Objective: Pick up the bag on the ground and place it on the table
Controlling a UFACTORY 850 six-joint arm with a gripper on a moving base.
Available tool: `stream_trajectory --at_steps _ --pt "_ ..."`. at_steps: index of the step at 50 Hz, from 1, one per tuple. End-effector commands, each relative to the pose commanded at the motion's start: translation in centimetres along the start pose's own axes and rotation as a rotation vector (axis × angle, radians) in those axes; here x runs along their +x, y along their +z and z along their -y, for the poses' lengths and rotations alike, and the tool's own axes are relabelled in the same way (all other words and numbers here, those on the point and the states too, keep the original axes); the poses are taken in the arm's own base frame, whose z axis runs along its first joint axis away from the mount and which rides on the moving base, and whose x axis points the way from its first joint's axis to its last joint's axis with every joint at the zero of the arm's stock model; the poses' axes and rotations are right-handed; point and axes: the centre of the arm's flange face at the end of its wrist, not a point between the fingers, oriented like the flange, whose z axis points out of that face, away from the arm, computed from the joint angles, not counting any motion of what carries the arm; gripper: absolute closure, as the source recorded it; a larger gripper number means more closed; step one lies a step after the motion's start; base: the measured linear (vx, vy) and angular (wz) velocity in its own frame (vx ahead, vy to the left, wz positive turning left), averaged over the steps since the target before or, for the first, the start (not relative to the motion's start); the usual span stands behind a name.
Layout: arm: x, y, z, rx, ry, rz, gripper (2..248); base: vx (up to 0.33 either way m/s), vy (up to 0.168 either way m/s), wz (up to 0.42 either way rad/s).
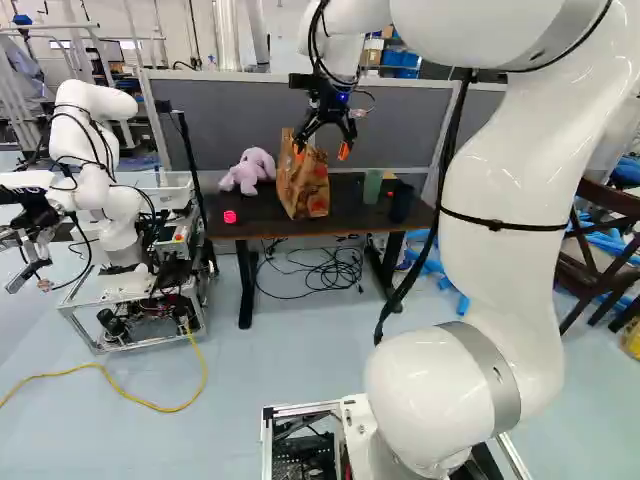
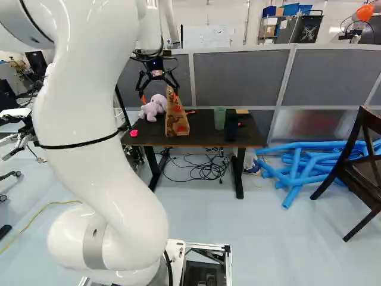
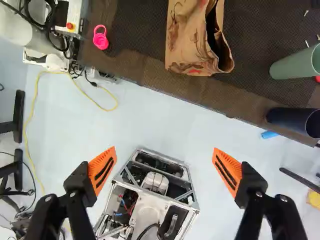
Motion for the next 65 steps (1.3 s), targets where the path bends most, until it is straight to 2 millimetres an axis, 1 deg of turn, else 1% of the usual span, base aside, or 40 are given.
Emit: stream_trajectory --at_steps 19,35,50,65 --pt "-1.8 2.4 -0.5 -0.036 0.033 -0.087 3 0.000 0.000 0.000" --pt "-3.9 4.9 -0.9 -0.072 0.064 -0.179 3 0.000 0.000 0.000" --pt "-6.6 7.4 -1.2 -0.109 0.094 -0.279 3 0.000 0.000 0.000" --pt "-9.9 10.1 -1.3 -0.146 0.125 -0.392 3 0.000 0.000 0.000"
